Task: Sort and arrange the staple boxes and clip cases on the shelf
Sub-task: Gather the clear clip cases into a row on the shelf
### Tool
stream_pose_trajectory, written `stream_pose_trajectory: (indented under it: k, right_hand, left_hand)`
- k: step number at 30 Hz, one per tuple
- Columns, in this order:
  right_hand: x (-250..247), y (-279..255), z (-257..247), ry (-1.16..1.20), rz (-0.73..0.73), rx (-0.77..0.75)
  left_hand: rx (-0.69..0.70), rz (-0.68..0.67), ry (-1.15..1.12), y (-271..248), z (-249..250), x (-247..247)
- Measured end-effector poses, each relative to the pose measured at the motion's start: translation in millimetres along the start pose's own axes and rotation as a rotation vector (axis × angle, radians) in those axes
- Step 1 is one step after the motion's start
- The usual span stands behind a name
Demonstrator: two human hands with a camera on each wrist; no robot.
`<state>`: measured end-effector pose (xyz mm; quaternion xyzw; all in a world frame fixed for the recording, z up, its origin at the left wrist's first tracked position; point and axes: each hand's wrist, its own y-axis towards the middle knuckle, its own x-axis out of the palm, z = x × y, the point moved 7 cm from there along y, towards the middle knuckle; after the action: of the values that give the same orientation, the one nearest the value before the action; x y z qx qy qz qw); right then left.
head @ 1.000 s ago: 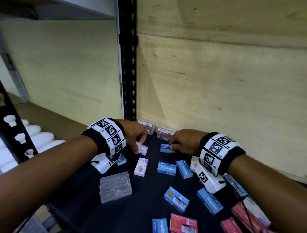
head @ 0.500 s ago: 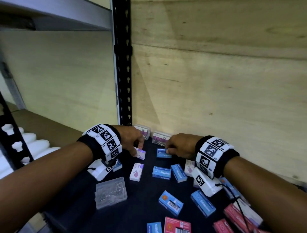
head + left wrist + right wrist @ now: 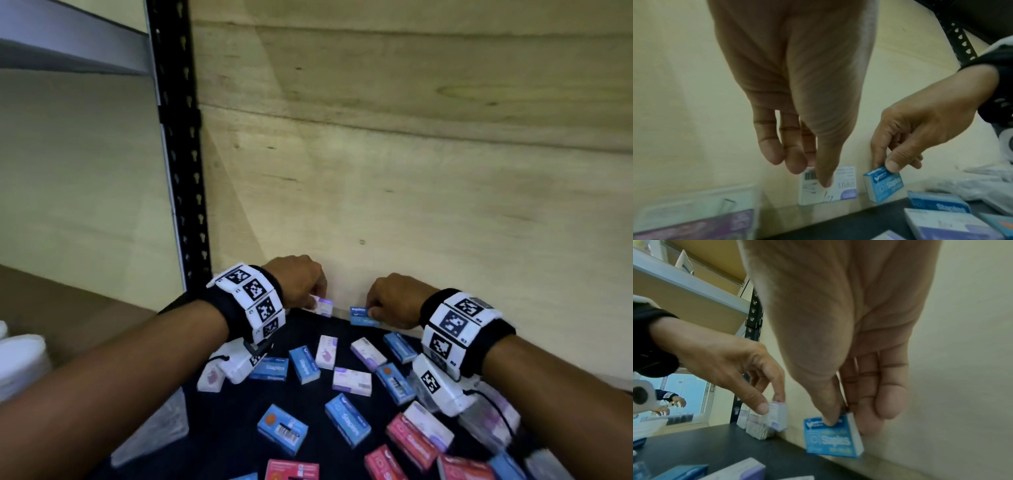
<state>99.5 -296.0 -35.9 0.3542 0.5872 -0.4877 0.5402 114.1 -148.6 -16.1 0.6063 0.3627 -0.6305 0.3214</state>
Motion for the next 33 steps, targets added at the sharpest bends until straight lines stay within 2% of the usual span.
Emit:
stream_pose_trajectory:
  k: [10,17,23,28,33]
  right_hand:
    - [21,4,20,0.07,0.021,0.062]
    - [15,4,17,0.108,0.045,0.018]
    - [19,3,18,0.079,0.015,0.052]
    - [18,0,18,0.061,0.0,0.063]
    - [10,-16,24,0.021,-0.033,0.061]
  left_hand:
    - [-0.016,-0.056,0.015,29,21,27]
    - [-0.005,-0.07,0.024,28,21,29]
    - [0.003,-0.046,0.071,21,16,24]
    - [0.051,0.003,0.107,7,21,12]
    - [0.147,-0.028,0.092,-8,41,6]
